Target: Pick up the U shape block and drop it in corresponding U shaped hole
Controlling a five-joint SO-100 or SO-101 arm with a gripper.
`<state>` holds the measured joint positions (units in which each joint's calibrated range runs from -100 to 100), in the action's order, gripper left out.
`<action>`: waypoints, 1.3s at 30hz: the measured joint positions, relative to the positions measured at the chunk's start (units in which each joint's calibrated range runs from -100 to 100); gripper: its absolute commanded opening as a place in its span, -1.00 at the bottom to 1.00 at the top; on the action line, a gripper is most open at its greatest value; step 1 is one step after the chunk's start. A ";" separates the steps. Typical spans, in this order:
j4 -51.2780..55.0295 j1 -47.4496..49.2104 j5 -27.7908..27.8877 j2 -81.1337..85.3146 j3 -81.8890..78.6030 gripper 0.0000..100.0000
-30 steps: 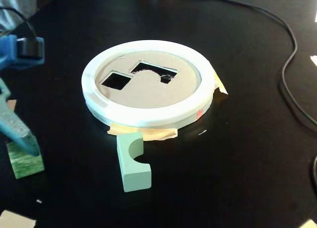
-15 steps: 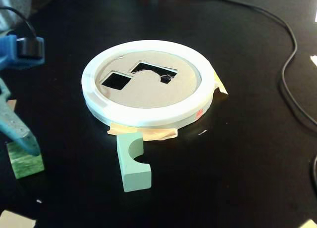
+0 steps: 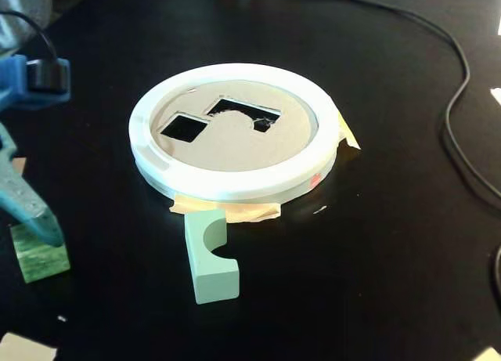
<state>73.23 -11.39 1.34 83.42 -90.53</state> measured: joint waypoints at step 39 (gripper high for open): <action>-16.10 20.38 2.88 -88.81 69.40 0.61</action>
<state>57.13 8.99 4.22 -5.39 -21.13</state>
